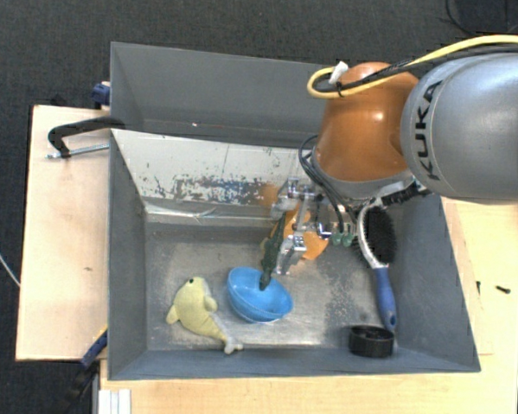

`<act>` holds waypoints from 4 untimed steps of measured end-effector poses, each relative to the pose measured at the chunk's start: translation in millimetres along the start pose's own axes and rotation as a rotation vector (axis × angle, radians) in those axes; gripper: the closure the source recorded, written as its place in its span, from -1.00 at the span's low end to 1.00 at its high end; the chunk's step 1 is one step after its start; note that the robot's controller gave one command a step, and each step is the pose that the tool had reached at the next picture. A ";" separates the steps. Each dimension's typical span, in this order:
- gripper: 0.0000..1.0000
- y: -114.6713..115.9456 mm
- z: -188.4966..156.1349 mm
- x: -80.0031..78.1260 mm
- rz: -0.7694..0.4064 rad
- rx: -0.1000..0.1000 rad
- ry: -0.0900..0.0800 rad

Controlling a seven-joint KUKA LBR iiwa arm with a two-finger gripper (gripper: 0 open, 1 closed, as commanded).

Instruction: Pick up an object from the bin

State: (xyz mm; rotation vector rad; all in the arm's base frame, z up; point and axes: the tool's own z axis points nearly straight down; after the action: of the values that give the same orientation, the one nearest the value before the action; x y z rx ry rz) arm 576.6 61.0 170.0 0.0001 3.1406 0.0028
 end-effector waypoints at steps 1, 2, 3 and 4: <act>-1.00 6.8 97.8 44.3 -0.109 -0.001 -0.008; 1.00 6.9 95.0 42.4 -0.108 -0.001 -0.012; -1.00 6.8 97.0 44.7 -0.109 -0.001 -0.005; 1.00 6.7 94.8 41.5 -0.108 -0.001 -0.016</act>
Offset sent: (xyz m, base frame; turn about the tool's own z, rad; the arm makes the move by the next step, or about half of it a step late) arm -0.0468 0.0059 -0.1000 -0.1096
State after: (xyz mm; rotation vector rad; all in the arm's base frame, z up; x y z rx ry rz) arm 535.1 67.8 75.2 -0.1679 3.1205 0.0042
